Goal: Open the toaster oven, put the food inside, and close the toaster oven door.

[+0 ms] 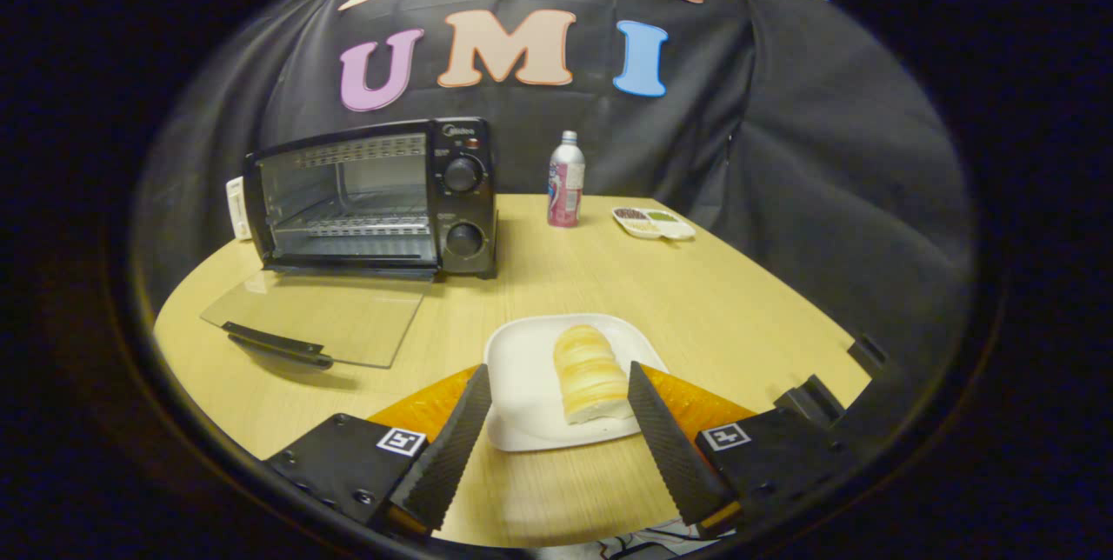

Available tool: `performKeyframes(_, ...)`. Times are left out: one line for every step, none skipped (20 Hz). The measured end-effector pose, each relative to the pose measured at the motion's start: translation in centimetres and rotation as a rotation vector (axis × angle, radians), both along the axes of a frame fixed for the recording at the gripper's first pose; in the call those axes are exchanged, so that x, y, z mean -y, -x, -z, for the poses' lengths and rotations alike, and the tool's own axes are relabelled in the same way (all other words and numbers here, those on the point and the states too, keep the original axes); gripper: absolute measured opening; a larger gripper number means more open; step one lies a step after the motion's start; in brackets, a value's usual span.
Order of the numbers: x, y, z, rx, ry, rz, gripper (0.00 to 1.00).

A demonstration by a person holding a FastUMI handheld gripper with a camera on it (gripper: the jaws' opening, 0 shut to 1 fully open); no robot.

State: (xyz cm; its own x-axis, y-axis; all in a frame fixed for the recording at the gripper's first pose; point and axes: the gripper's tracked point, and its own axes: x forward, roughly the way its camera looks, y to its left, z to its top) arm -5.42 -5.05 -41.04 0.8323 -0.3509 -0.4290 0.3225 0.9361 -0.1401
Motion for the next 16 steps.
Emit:
performKeyframes(0.4,-0.1,0.5,0.000,-0.020,0.011,0.99)
performKeyframes(0.7,-0.1,0.9,0.000,-0.034,0.021,0.99)
performKeyframes(1.1,-0.4,1.3,-0.002,-0.046,0.027,0.99)
performKeyframes(1.2,-0.5,1.5,-0.006,-0.057,0.030,0.99)
performKeyframes(1.5,-0.4,2.0,-0.010,-0.065,0.036,0.99)
performKeyframes(1.7,-0.4,2.5,-0.024,-0.076,0.042,0.99)
performKeyframes(1.7,-0.3,3.1,-0.038,-0.084,0.043,0.99)
performKeyframes(1.9,-0.7,3.1,-0.033,-0.077,0.042,0.99)
performKeyframes(1.6,-0.5,3.1,-0.036,-0.070,0.037,0.97)
performKeyframes(1.5,-0.8,3.1,-0.038,-0.070,0.030,0.89)
performKeyframes(1.3,-0.7,3.2,-0.037,-0.075,0.028,0.87)
performKeyframes(0.8,-0.8,3.2,-0.040,-0.106,0.010,0.86)
performKeyframes(0.7,-1.0,3.3,-0.030,-0.112,0.012,0.78)
performKeyframes(0.6,-1.1,3.4,-0.036,-0.102,0.008,0.69)
performKeyframes(0.6,-1.1,3.3,-0.028,-0.096,0.013,0.61)
performKeyframes(0.7,-1.2,3.3,-0.025,-0.093,0.022,0.53)
